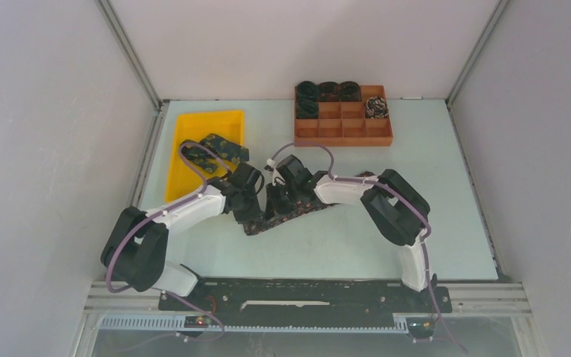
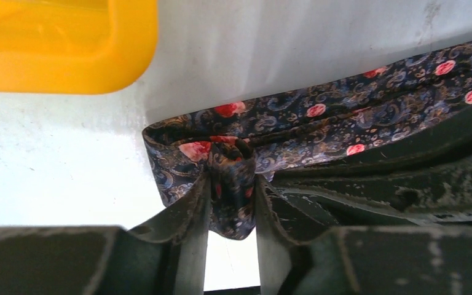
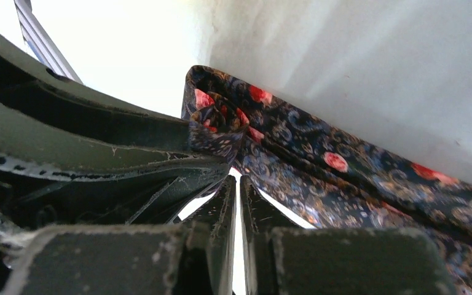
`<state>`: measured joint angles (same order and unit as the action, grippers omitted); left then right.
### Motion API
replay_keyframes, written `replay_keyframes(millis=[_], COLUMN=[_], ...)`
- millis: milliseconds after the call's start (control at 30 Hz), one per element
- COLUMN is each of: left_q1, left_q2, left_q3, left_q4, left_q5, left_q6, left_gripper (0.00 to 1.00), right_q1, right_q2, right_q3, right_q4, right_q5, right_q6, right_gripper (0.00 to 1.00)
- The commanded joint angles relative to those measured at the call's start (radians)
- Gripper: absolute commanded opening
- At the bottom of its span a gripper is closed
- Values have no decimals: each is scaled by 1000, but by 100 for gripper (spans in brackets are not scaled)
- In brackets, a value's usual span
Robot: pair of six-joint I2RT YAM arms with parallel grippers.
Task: Roll the ties
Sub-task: Roll the tie at the center of the board.
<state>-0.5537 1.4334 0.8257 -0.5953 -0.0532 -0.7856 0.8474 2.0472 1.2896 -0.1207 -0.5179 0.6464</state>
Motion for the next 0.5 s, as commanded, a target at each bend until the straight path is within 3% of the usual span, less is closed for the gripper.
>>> replay_keyframes(millis=[0,200,467], left_q1=[-19,-36,-37], left_q2=[14,17,-17], left_q3=[49,78,108], left_q4=[-8,-5,-13], left_q5=[-20,-12,1], left_q6=[-10,-13,4], left_gripper=[36,52,58], right_q1=[-21,-40,-38], right_q2=[-96,-143,-208], right_q3=[-33,-76,-136], right_q4=[-18,-35,-54], right_q5=[22,39,80], right_q6=[-34,-48,-61], right_gripper=[9,8,7])
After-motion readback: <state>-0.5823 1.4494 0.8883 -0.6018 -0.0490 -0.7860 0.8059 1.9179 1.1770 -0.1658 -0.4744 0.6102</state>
